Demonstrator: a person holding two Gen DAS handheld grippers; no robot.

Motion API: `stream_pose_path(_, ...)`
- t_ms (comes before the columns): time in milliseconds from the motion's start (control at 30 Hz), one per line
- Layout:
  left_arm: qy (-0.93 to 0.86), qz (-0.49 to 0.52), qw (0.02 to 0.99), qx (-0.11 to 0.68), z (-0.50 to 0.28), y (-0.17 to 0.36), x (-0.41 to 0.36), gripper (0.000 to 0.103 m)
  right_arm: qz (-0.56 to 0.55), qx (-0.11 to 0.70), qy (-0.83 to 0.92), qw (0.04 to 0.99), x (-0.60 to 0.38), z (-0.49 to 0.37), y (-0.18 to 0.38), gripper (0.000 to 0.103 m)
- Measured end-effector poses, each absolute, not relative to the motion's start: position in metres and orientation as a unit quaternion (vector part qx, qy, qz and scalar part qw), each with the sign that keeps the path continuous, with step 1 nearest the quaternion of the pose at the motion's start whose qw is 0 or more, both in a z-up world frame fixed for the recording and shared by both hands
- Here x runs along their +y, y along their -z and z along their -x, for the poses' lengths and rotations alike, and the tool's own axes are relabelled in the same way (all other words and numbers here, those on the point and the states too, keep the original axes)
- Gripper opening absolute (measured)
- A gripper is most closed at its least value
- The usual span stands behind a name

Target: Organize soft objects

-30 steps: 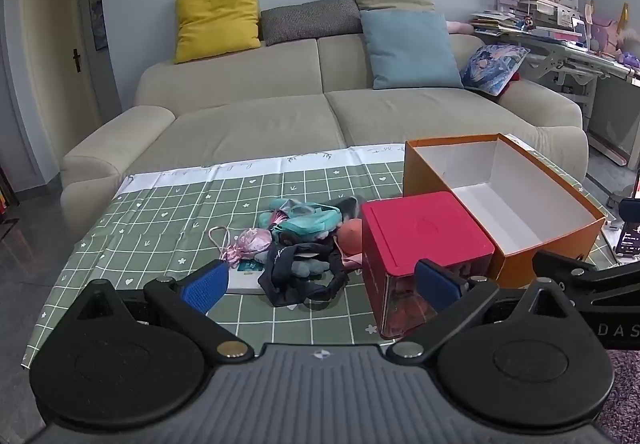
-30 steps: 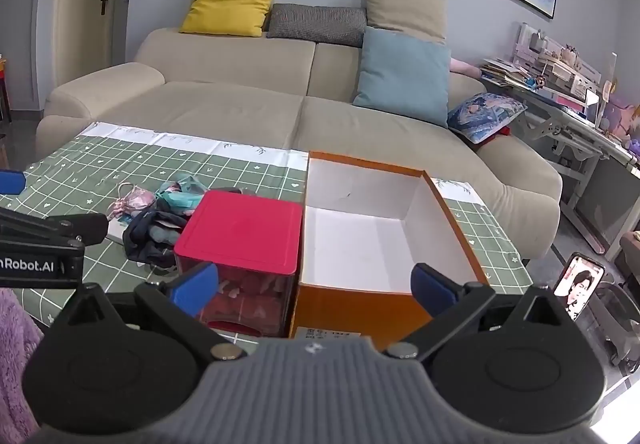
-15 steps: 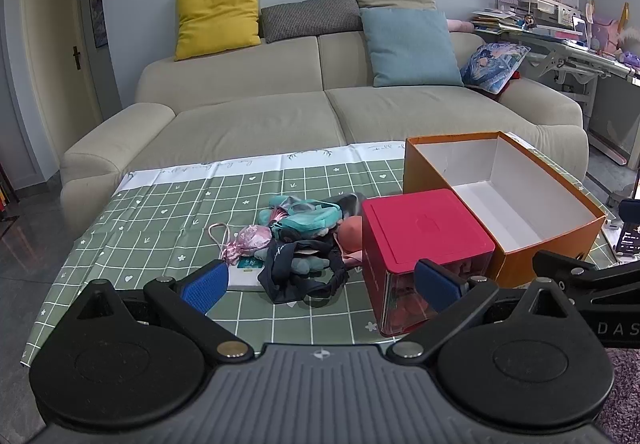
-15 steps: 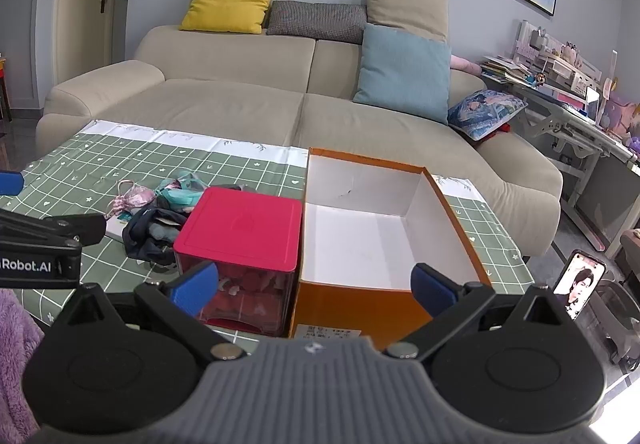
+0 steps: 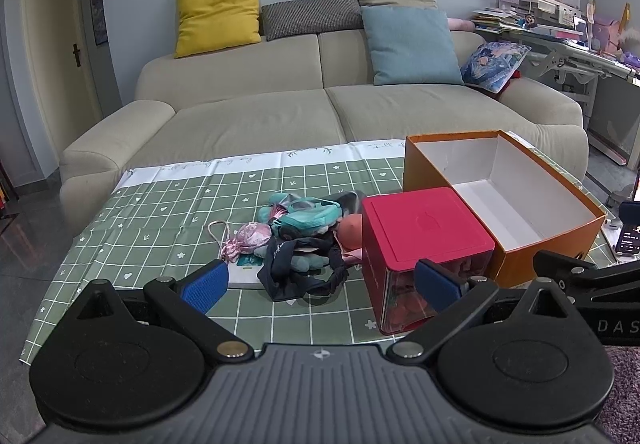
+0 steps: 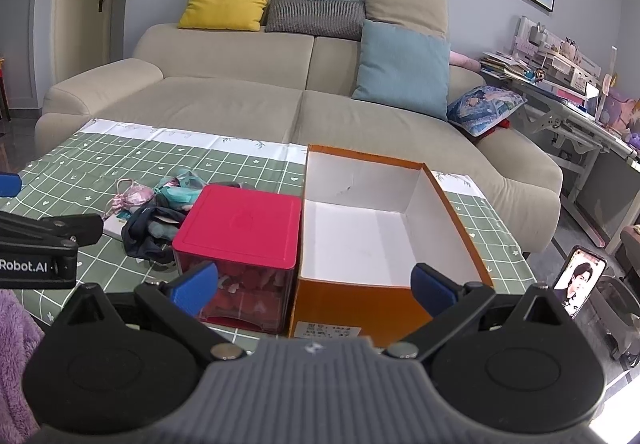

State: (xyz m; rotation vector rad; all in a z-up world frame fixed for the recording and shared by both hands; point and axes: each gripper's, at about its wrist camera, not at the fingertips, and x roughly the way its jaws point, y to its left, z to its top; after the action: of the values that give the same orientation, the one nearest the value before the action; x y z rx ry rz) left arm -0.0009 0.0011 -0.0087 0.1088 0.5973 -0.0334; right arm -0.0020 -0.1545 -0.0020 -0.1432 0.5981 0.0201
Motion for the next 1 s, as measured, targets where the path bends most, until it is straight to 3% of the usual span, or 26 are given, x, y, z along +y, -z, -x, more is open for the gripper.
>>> stream_pose_path(1000, 0.017, -0.053, 0.953, 0.298, 0.0003, 0.0093, 0.0014, 0.103, 0.062, 0.315, -0.008, 0.947, -0.1559, -0.0044, 0.0058, 0.101)
